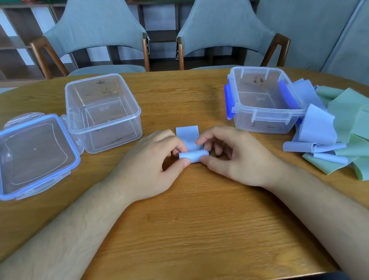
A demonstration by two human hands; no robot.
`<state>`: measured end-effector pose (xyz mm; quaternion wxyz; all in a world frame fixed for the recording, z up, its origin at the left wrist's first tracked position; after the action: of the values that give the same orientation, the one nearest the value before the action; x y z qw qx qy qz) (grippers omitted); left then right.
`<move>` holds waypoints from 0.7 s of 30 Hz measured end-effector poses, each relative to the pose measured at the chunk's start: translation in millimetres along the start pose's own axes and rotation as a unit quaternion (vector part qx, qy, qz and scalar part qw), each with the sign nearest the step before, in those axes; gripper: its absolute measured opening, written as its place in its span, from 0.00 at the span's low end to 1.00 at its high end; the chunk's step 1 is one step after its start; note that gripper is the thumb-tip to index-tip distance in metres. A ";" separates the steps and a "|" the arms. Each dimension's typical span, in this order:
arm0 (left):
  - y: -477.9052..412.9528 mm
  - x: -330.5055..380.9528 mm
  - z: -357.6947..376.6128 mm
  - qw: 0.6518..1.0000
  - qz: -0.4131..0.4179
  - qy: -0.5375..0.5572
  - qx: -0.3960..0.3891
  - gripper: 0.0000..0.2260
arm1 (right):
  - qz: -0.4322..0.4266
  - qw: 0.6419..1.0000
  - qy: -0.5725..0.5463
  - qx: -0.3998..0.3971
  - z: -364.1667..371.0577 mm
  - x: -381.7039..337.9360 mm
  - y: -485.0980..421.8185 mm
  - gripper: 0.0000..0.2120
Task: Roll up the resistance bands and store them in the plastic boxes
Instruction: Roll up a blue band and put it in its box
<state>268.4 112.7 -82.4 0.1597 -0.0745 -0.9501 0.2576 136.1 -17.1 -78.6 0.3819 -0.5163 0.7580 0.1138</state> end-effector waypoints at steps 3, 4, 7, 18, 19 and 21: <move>1.5 4.5 -0.9 1.000 0.016 0.007 -0.002 0.08 | -0.019 1.000 0.004 -0.018 0.2 -4.2 4.0 0.08; 1.3 4.1 -0.9 1.000 0.015 0.011 0.003 0.08 | -0.021 1.000 0.006 -0.013 -0.2 -4.0 3.1 0.07; 0.8 4.0 -1.7 1.000 0.013 0.004 0.014 0.07 | -0.017 1.000 0.008 0.010 -1.9 -1.9 -0.4 0.04; -3.8 0.0 -0.2 0.997 -0.004 -0.068 0.036 0.09 | -0.030 0.999 0.019 0.034 0.2 1.4 -3.9 0.09; -3.9 1.2 -0.3 0.996 0.000 -0.078 0.036 0.09 | -0.030 0.999 0.021 0.036 0.6 1.5 -5.6 0.08; -3.9 3.6 -0.8 0.995 0.012 -0.094 0.037 0.08 | -0.032 0.998 0.031 0.040 1.4 2.5 -11.1 0.06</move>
<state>265.1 110.5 -78.8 0.0688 -0.0556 -0.9498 0.3002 146.0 -22.9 -78.8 0.3823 -0.5275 0.7567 0.0552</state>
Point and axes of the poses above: each hand's wrist, its own y-axis away from the middle knuckle, its own z-axis out of the palm, x = y × z, the point moved 5 cm from there along -y, towards the middle knuckle, and after that the axes turned 12 degrees about z, right-handed, at the moved point
